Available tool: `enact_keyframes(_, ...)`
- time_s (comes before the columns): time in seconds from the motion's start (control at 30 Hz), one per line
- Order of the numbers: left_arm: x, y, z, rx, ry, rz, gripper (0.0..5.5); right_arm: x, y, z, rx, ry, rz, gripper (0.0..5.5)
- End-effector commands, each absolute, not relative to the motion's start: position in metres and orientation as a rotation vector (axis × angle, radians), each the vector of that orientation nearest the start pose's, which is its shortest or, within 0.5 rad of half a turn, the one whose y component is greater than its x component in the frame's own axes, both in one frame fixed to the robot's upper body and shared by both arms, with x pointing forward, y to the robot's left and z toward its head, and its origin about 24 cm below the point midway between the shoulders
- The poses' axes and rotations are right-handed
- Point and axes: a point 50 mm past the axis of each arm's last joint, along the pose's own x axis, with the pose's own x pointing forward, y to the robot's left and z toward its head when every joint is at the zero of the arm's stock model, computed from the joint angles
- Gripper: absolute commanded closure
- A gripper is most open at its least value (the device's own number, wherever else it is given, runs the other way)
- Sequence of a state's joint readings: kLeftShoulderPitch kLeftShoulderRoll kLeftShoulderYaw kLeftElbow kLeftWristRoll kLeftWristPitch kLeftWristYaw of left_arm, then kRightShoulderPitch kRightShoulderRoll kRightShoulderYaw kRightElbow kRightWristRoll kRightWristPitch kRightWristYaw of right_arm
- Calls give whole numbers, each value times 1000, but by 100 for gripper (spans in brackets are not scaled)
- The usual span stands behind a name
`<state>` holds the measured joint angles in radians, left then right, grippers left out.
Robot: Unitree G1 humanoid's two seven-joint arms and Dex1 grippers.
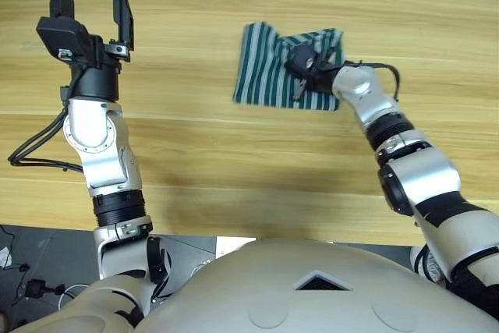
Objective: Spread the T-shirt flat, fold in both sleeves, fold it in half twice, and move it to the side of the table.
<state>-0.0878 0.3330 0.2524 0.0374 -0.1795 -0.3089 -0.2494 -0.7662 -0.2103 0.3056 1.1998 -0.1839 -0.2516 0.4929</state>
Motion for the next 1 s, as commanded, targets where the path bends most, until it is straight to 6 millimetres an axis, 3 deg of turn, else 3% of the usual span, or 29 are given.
enact_keyframes(0.03,252,249,107,225,-371,-36,203,318,-245,-19,-606,705,394,548)
enact_keyframes(0.2,245,248,104,224,-362,-30,203,262,-352,-20,-485,812,-110,548)
enact_keyframes(0.27,243,245,100,217,-351,-37,203,235,-375,-25,-406,822,-298,548)
enact_keyframes(0.33,240,240,95,206,-339,-46,203,218,-384,-32,-318,812,-412,548)
enact_keyframes(0.43,237,232,89,182,-323,-63,203,207,-389,-35,-267,771,-515,548)
enact_keyframes(0.53,237,219,80,166,-290,-111,203,215,-395,-21,-266,655,-557,548)
enact_keyframes(0.7,234,197,64,139,-251,-156,203,265,-380,23,-396,376,-446,548)
enact_keyframes(0.87,232,191,60,116,-258,-149,203,287,-364,55,-544,133,-405,548)
enact_keyframes(0.93,231,188,66,95,-313,-132,203,297,-348,81,-581,-65,-377,548)
enact_keyframes(1.0,231,182,78,90,-398,-109,203,304,-313,106,-533,-316,-289,548)
